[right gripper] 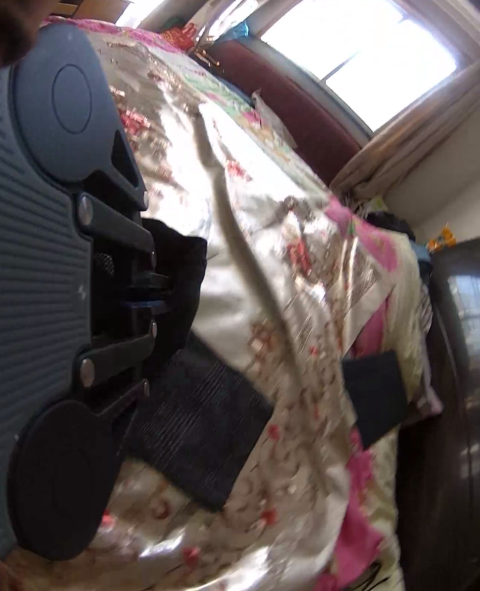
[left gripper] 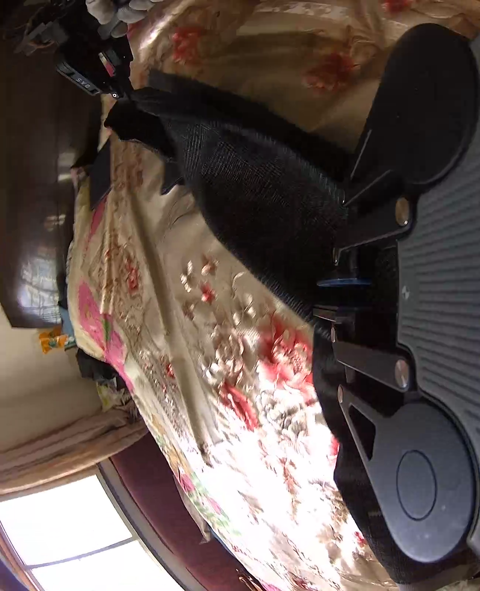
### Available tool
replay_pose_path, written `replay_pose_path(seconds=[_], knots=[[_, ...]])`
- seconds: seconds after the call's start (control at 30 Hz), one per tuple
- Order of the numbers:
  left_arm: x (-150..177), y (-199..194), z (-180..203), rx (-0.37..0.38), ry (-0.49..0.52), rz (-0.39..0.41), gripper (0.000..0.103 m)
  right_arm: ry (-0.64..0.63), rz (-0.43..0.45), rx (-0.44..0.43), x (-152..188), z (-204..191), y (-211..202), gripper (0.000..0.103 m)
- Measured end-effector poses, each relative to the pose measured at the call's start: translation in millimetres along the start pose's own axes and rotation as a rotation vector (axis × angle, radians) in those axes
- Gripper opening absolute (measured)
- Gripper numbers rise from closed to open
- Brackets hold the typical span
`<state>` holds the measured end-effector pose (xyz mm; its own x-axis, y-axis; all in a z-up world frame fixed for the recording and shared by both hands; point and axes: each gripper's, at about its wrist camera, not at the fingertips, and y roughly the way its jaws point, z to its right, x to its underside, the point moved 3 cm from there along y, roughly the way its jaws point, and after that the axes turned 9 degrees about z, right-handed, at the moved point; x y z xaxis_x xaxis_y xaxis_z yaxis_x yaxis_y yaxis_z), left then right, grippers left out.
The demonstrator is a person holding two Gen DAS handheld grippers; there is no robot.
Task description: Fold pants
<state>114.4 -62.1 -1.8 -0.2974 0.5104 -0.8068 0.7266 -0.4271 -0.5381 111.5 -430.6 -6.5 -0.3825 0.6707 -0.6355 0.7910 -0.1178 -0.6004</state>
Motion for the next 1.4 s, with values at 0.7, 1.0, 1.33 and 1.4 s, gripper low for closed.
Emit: replay_pose_path(seconds=[0.7, 1.0, 1.33, 1.4], knots=[[-14, 22, 64, 0.089, 0.072, -0.032, 0.025, -1.227, 0.209, 0.139, 93, -95, 18, 0.055], [-21, 32, 66, 0.099, 0.088, -0.043, 0.025, -0.888, 0.052, -0.060, 43, -112, 50, 0.002], [-54, 22, 56, 0.041, 0.057, 0.050, 0.026, -0.178, 0.420, -0.380, -126, -82, -56, 0.002], [-50, 27, 64, 0.058, 0.060, 0.034, 0.028, -0.109, 0.394, -0.249, -117, -35, -39, 0.002]])
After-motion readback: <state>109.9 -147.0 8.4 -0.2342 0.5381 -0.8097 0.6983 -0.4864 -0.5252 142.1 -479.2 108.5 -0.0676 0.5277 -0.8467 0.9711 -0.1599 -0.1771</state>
